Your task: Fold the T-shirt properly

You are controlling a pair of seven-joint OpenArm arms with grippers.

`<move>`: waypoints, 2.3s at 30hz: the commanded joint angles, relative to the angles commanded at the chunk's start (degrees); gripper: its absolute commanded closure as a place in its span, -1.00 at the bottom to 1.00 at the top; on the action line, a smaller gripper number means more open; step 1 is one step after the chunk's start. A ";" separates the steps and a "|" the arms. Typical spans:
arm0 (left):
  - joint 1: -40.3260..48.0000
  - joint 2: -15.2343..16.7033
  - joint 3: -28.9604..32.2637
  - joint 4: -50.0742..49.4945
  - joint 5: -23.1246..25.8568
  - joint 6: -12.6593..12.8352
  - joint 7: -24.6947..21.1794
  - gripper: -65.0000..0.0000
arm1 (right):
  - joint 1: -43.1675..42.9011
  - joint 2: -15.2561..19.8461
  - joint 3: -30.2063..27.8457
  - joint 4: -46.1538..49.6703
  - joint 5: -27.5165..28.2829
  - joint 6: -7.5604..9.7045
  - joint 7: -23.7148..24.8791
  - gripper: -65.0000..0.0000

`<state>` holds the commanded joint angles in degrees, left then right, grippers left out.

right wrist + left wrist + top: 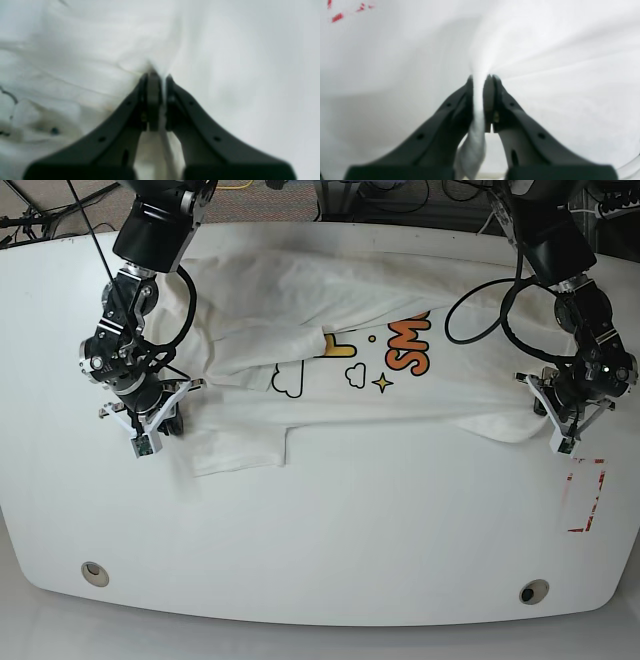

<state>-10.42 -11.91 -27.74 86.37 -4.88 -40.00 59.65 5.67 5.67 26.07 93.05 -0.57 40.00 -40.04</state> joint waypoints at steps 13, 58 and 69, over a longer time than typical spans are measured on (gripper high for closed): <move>2.64 -1.49 -4.66 2.46 0.00 0.00 0.00 1.00 | -8.62 -3.08 0.00 16.62 0.09 0.00 -4.92 1.00; 25.41 -7.21 -6.68 21.10 -0.09 0.00 0.09 1.00 | -27.96 -5.80 8.35 22.77 12.48 0.00 -9.32 1.00; 31.65 -9.67 -6.51 21.01 0.00 0.00 0.09 0.71 | -29.80 -6.95 8.26 22.51 11.87 0.00 -9.14 0.94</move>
<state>21.23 -21.58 -34.24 107.38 -4.88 -40.00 59.74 -24.13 -1.27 34.33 115.56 11.30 40.00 -49.19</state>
